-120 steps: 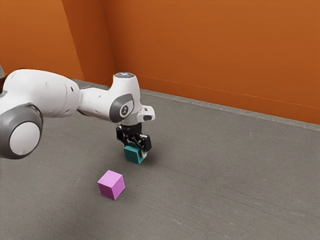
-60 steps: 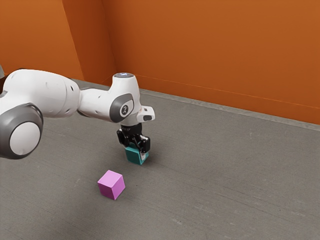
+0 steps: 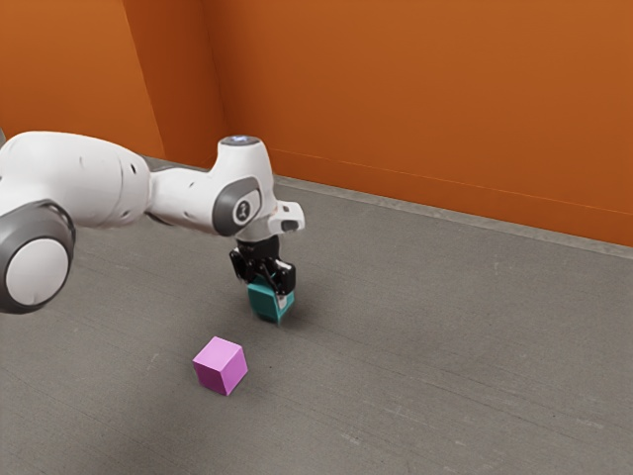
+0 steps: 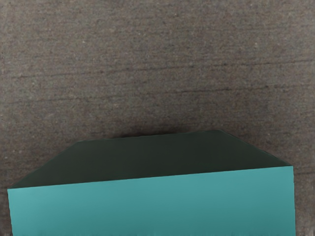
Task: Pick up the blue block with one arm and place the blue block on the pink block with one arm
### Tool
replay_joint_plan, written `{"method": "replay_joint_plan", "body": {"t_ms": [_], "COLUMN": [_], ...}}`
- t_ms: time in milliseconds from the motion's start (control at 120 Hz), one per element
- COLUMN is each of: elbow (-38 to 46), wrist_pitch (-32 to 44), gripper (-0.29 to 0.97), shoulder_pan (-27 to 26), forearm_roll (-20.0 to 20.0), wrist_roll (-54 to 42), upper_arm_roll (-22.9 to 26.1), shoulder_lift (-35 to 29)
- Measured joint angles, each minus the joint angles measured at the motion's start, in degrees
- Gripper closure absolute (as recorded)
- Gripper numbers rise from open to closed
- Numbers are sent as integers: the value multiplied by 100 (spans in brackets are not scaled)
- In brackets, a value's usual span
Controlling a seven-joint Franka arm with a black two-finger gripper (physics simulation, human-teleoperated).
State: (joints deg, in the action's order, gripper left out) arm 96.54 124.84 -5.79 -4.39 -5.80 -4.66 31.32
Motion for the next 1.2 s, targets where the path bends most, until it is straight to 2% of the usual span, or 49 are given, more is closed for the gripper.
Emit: {"method": "replay_joint_plan", "body": {"t_ms": [83,375,558,975,1200], "elbow": [156,1814,2929,3846,3918], "wrist_pitch": [11,145,258,442,491], "gripper": [29,28,28,31,33], "shoulder_pan": [-1,-42,-93,-39,-46], "forearm_roll": [7,67,183,341,361], "wrist_roll": [2,69,209,561,706], "upper_arm_roll": [1,139,277,314,315], "shoulder_lift": [-216,-2170,-3151,-3807,-3868]}}
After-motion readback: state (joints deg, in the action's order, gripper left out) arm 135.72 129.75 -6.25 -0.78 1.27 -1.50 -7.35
